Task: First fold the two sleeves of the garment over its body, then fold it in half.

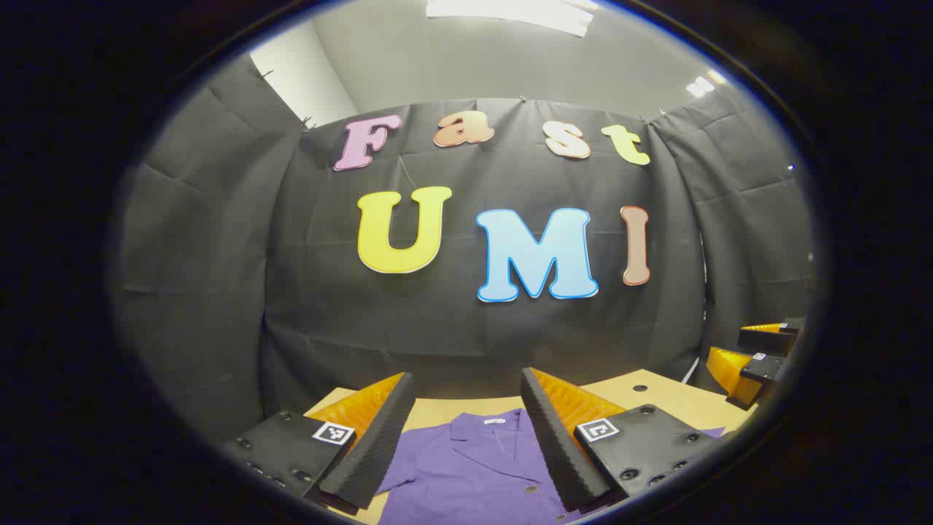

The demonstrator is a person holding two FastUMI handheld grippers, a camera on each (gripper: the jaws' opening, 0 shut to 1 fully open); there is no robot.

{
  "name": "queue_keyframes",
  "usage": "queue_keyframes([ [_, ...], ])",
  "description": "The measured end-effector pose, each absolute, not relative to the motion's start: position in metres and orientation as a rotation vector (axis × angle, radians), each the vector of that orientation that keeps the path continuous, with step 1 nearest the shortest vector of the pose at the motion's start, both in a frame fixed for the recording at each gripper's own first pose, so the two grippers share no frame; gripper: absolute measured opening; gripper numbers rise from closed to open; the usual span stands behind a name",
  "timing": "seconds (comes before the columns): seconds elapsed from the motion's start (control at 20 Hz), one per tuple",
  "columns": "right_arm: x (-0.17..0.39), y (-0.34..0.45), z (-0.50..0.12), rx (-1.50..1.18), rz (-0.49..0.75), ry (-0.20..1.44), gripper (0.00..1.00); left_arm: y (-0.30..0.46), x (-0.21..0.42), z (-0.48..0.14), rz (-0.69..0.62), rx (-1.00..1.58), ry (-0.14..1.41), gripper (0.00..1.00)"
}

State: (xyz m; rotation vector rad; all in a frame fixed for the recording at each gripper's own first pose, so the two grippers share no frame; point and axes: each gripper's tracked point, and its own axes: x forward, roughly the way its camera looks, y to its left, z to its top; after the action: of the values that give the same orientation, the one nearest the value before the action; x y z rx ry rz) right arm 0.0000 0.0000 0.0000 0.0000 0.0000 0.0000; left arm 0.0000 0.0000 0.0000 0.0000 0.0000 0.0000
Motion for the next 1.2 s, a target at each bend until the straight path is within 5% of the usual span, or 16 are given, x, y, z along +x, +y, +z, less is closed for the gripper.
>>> queue_keyframes([
  [1.2, 0.011, 0.001, -0.009, -0.002, -0.018, 0.039, 0.89, 0.004, 0.012, -0.002, 0.005, 0.022, -0.002, 0.94],
])
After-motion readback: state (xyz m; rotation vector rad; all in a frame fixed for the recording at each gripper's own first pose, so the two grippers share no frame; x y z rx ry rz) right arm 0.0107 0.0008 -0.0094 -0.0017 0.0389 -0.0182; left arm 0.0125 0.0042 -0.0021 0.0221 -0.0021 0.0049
